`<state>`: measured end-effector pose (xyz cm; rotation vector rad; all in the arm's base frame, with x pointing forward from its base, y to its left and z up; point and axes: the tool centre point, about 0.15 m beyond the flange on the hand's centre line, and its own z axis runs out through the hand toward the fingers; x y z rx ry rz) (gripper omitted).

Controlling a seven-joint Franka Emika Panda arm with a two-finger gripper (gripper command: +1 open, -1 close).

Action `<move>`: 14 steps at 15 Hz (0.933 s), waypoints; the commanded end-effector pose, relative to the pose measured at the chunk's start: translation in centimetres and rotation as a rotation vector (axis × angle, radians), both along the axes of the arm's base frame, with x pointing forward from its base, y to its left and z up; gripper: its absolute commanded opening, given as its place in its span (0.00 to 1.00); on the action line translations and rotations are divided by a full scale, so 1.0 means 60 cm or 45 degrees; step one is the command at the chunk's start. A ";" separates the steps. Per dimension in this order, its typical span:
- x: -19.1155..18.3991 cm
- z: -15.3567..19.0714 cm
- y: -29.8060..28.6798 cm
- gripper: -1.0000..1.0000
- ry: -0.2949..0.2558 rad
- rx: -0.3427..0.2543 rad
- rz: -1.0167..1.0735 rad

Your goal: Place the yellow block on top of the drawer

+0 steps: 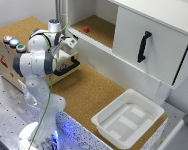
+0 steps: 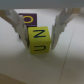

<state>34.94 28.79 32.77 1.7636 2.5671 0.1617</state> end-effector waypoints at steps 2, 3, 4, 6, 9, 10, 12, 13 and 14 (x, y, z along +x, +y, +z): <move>0.034 0.051 -0.020 0.00 -0.143 0.048 -0.163; 0.042 0.075 -0.014 0.00 -0.167 0.044 -0.203; 0.045 0.099 -0.004 0.00 -0.192 0.036 -0.234; 0.047 0.137 0.022 0.00 -0.200 0.002 -0.310; 0.036 0.185 0.075 0.00 -0.168 -0.040 -0.424; 0.029 0.203 0.097 0.00 -0.137 -0.042 -0.463; 0.016 0.229 0.134 0.00 -0.131 -0.058 -0.512; 0.010 0.238 0.155 0.00 -0.115 -0.065 -0.534; 0.005 0.243 0.173 0.00 -0.097 -0.071 -0.547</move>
